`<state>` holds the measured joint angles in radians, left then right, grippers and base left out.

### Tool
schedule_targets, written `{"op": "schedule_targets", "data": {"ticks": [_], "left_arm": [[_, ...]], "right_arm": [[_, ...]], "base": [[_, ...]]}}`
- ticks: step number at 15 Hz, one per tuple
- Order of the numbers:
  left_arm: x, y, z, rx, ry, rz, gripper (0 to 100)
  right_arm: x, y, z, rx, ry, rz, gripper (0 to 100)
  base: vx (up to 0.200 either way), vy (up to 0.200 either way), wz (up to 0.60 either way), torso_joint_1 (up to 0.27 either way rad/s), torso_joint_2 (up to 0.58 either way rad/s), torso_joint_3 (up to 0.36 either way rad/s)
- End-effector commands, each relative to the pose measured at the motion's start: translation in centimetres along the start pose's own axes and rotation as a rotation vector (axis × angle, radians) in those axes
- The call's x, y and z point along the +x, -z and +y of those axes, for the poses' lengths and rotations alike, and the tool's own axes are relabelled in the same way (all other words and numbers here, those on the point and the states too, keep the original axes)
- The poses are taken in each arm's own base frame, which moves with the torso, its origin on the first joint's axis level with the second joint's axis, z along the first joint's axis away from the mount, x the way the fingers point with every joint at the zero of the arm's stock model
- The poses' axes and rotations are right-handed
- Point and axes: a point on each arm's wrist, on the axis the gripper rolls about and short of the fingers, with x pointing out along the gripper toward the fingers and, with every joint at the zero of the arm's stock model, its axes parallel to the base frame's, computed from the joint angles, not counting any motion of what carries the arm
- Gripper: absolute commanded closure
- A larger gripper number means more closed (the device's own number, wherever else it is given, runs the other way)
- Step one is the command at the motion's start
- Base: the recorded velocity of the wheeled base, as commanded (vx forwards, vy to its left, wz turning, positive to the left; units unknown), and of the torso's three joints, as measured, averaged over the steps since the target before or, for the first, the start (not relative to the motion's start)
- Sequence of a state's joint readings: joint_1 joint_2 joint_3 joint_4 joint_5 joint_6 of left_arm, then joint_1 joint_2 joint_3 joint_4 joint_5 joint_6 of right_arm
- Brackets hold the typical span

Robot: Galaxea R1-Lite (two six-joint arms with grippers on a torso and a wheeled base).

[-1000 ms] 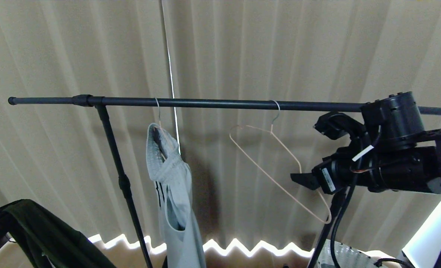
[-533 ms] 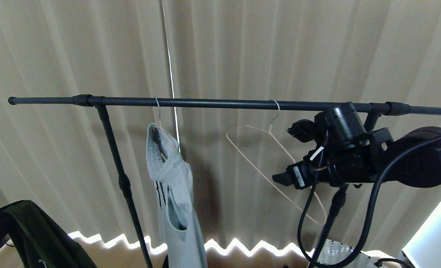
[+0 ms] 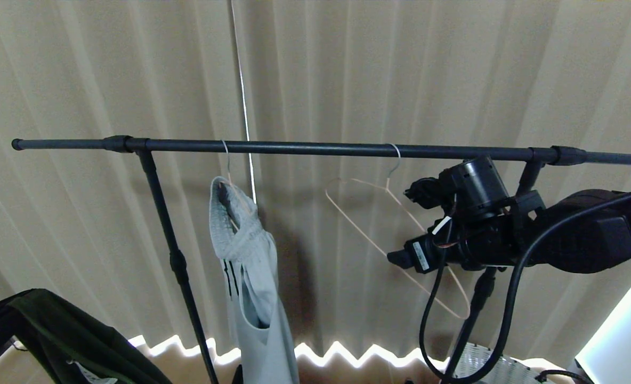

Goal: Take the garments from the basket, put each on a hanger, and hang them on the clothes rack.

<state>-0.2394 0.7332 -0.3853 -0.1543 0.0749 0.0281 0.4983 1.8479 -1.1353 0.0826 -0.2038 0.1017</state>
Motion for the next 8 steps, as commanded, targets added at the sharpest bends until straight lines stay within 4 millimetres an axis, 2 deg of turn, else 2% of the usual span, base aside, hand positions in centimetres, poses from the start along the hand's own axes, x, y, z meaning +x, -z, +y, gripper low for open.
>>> {"op": "schedule_targets", "data": {"ticks": [1,8], "left_arm": [[0.03,0.01,0.00,0.001,0.000,0.001,100],[0.03,0.01,0.00,0.000,0.000,0.001,100]], "right_arm": [[-0.40,-0.14,-0.07,0.002,0.003,-0.011,100],[-1.29,-0.46,-0.23,0.005,0.004,-0.040,100]], "base": [[0.000,0.000,0.00,0.000,0.00,0.000],[0.000,0.000,0.00,0.000,0.00,0.000]]}}
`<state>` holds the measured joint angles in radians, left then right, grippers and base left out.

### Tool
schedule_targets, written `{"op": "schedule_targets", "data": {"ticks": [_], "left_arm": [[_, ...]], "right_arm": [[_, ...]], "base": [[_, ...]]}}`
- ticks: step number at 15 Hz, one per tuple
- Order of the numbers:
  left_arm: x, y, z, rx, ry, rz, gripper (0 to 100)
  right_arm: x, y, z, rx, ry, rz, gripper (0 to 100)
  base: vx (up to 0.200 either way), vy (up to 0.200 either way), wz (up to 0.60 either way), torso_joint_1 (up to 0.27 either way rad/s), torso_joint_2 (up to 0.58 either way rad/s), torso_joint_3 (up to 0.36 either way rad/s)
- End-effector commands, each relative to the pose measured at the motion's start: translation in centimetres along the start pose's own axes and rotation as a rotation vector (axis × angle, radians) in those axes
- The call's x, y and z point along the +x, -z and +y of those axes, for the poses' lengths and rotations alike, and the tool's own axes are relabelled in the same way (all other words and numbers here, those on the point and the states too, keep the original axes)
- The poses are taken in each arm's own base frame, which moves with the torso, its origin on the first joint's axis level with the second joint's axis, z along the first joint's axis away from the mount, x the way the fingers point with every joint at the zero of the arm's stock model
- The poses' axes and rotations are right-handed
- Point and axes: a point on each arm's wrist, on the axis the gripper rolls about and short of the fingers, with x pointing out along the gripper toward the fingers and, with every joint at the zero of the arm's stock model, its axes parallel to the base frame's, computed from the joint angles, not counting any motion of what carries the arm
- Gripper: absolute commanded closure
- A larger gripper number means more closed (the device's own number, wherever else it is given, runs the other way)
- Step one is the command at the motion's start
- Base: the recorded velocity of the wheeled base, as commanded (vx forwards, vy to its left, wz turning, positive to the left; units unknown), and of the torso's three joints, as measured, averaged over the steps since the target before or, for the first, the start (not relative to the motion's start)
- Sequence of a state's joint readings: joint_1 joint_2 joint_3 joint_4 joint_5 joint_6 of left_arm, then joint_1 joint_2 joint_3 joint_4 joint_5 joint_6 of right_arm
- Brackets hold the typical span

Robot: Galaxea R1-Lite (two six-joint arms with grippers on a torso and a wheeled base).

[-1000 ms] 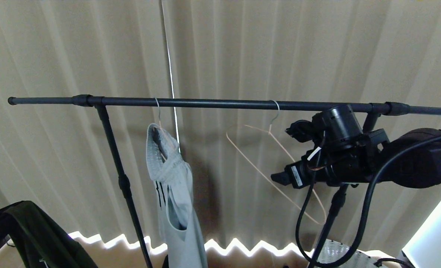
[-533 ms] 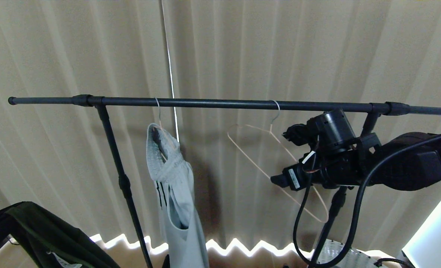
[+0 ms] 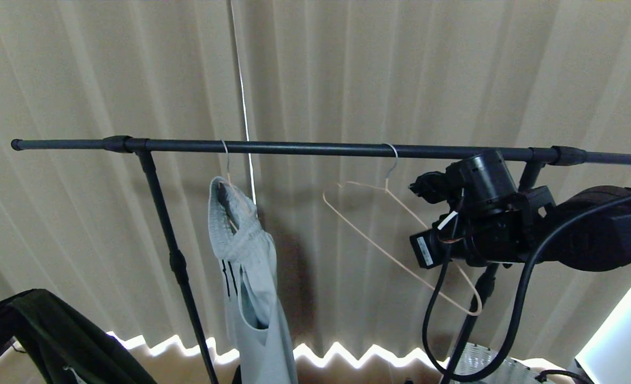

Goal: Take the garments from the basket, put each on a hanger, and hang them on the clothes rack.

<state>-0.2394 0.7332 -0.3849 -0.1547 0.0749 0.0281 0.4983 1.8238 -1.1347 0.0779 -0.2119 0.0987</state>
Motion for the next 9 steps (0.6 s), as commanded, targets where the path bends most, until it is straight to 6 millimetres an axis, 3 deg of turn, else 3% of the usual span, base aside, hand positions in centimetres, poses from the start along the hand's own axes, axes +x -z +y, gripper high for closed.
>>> {"op": "schedule_targets", "data": {"ticks": [1,5,9], "left_arm": [[0.0,0.0,0.0,0.000,0.000,0.001,100],[0.1,0.2,0.0,0.000,0.000,0.009,100],[0.1,0.7,0.0,0.032,0.001,0.026,100]], "right_arm": [[-0.6,-0.2,-0.1,0.004,-0.002,-0.016,100],[-1.8,-0.8,-0.3,0.036,-0.013,-0.139,100],[-3.6,1.3,-1.2,0.054,-0.009,-0.206,100]], "base": [[0.000,0.000,0.00,0.000,0.00,0.000],[0.000,0.000,0.00,0.000,0.00,0.000],[0.000,0.000,0.00,0.000,0.00,0.000]]}}
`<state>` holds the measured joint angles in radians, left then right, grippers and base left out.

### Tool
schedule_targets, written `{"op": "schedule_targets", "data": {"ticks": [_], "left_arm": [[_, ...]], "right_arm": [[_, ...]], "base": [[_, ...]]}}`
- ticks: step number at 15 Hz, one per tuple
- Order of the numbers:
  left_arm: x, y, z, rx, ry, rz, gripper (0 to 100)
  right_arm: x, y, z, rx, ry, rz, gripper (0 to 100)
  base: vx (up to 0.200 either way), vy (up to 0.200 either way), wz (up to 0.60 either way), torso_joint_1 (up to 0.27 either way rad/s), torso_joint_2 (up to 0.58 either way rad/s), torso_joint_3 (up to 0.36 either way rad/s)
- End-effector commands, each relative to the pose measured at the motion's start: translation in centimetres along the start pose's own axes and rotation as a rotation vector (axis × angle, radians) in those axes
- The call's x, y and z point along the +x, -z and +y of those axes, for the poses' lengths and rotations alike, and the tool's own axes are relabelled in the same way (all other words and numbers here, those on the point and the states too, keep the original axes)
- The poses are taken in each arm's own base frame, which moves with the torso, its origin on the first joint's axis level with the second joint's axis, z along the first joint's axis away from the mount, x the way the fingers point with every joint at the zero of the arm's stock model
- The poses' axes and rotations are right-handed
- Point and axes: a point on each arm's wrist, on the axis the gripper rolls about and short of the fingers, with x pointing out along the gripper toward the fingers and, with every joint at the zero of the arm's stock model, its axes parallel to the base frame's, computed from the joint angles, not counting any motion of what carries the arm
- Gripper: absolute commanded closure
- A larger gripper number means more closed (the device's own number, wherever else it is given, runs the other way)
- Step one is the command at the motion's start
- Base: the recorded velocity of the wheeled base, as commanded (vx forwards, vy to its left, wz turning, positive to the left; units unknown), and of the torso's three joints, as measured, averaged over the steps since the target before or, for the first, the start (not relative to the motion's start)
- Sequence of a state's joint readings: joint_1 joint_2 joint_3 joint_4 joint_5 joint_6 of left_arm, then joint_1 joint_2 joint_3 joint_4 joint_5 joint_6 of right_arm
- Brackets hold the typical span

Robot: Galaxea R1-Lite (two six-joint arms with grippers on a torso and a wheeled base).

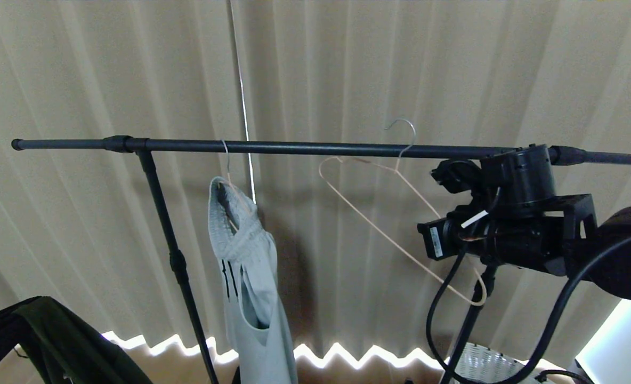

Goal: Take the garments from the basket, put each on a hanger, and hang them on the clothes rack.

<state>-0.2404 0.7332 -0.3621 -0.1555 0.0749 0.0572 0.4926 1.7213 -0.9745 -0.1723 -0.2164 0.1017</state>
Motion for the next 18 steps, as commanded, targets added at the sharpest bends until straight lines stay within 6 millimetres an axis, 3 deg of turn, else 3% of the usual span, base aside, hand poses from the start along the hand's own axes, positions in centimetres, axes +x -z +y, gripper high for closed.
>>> {"op": "schedule_targets", "data": {"ticks": [1,3,4,8,10,13,15,18], "left_arm": [[0.0,0.2,0.0,0.004,-0.001,0.004,100],[-0.1,0.1,0.0,0.005,-0.002,-0.002,100],[0.0,-0.1,0.0,0.003,-0.003,-0.027,100],[-0.7,-0.1,0.1,-0.007,-0.011,-0.064,100],[-1.0,-0.1,0.1,-0.003,-0.013,-0.075,100],[-1.0,0.0,0.1,-0.002,-0.015,-0.075,100],[-0.8,0.3,0.1,0.008,-0.012,-0.055,100],[-0.8,0.4,0.1,0.020,-0.012,-0.050,100]], "right_arm": [[-2.8,0.8,-0.9,0.016,-0.001,-0.048,100],[-4.1,1.5,-1.3,0.016,-0.002,-0.072,100],[-5.9,2.9,-1.8,0.014,0.000,-0.071,100],[-8.2,6.8,-3.3,0.019,0.051,-0.016,100],[-8.5,7.5,-3.7,0.029,0.059,-0.005,100],[-8.3,8.7,-3.8,0.027,0.058,-0.002,100],[-7.9,10.6,-3.8,0.029,0.051,-0.024,100],[-8.1,11.0,-3.9,0.035,0.047,-0.054,100]], "base": [[0.000,0.000,0.00,0.000,0.00,0.000],[0.000,0.000,0.00,0.000,0.00,0.000],[0.000,0.000,0.00,0.000,0.00,0.000],[0.000,0.000,0.00,0.000,0.00,0.000],[0.000,0.000,0.00,0.000,0.00,0.000],[-0.200,0.000,0.00,0.010,0.00,0.004],[-0.200,0.000,0.00,-0.002,0.00,0.007],[-0.200,0.000,0.00,-0.004,0.00,0.006]]}}
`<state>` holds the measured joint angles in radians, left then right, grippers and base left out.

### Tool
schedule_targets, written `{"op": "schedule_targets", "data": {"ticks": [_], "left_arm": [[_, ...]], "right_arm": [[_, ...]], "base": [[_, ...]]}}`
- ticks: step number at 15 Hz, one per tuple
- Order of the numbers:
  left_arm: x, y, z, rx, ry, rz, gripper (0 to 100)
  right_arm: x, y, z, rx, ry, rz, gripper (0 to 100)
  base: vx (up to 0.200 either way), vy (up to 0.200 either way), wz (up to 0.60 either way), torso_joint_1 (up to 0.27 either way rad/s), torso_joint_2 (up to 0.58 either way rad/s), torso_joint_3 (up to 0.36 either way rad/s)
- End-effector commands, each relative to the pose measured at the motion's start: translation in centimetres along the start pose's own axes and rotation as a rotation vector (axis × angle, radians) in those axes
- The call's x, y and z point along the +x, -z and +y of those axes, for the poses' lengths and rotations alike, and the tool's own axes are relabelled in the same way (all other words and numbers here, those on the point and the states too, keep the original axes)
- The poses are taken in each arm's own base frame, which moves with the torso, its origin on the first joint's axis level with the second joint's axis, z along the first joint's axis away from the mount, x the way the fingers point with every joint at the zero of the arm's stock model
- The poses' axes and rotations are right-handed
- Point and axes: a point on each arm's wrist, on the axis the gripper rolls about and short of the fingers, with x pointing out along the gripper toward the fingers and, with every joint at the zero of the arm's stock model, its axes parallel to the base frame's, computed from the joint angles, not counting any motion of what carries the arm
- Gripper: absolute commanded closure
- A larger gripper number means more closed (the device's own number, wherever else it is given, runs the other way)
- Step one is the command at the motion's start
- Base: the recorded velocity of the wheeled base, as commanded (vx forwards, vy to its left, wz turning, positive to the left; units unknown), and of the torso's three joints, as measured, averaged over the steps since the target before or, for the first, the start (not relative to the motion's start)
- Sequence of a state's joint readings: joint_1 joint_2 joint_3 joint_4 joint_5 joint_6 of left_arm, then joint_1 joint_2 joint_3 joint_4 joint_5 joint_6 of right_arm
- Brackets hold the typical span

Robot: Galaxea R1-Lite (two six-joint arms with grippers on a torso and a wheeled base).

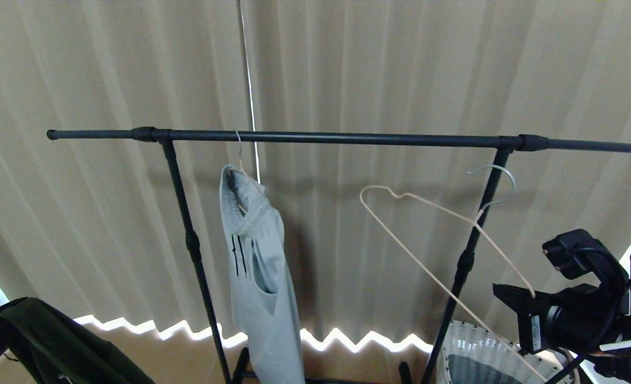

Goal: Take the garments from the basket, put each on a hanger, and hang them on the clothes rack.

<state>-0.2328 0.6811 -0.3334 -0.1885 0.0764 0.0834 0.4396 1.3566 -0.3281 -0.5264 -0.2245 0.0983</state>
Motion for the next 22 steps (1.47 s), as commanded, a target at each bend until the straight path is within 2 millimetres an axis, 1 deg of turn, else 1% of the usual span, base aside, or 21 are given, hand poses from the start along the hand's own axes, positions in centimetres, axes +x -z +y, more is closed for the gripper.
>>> {"op": "schedule_targets", "data": {"ticks": [1,3,5,10,14,15,16,18,19,20,21,22], "left_arm": [[0.1,0.2,0.0,0.002,0.001,0.010,100],[0.3,0.3,0.0,0.003,0.002,0.020,100],[0.2,0.2,0.0,0.002,-0.002,0.011,100],[0.4,0.4,-0.1,0.005,0.002,0.026,100],[0.5,0.8,-0.1,0.005,0.008,0.043,100],[0.7,0.9,-0.2,0.003,0.010,0.061,100],[1.1,1.1,-0.2,0.005,0.012,0.084,100],[2.0,0.8,-0.2,0.006,0.014,0.116,100],[3.6,-0.8,-0.3,0.007,0.012,0.133,100],[4.8,-2.1,-0.2,0.003,0.006,0.133,100],[5.5,-3.1,-0.2,-0.001,-0.007,0.127,100],[7.5,-5.4,0.0,-0.012,-0.067,0.116,100]], "right_arm": [[0.1,0.7,0.0,-0.006,0.001,0.026,100],[0.1,0.9,-0.1,-0.009,0.004,0.035,100],[-0.2,1.7,-0.2,-0.013,0.006,0.054,100],[-0.2,1.6,0.4,-0.027,-0.024,0.040,100],[-0.4,1.7,0.6,-0.032,-0.036,0.038,100],[-0.6,1.6,0.5,-0.029,-0.037,0.025,100],[-0.9,1.1,0.5,-0.023,-0.046,-0.016,100],[-1.2,0.7,1.1,-0.051,-0.079,-0.049,100],[-1.5,0.6,2.1,-0.072,-0.139,-0.076,100],[-1.7,0.4,2.5,-0.075,-0.161,-0.096,100],[-1.7,0.4,2.5,-0.074,-0.166,-0.103,100],[-1.6,0.2,2.6,-0.073,-0.173,-0.110,100]], "base": [[-0.200,0.000,0.00,-0.002,0.00,-0.002],[-0.200,0.000,0.00,0.007,0.00,0.000],[-0.200,0.000,0.00,0.002,0.00,0.000],[-0.200,0.000,0.00,0.005,0.00,0.001],[0.000,0.000,0.00,0.000,0.00,0.000],[0.000,0.000,0.00,0.000,0.00,0.000],[0.000,0.000,0.00,0.000,0.00,0.000],[0.000,0.000,0.00,0.000,0.00,0.000],[0.000,0.000,0.00,0.000,0.00,0.000],[0.000,0.000,0.00,0.000,0.00,0.000],[0.000,0.000,0.00,0.000,0.00,0.000],[0.000,0.000,0.00,0.000,0.00,0.000]]}}
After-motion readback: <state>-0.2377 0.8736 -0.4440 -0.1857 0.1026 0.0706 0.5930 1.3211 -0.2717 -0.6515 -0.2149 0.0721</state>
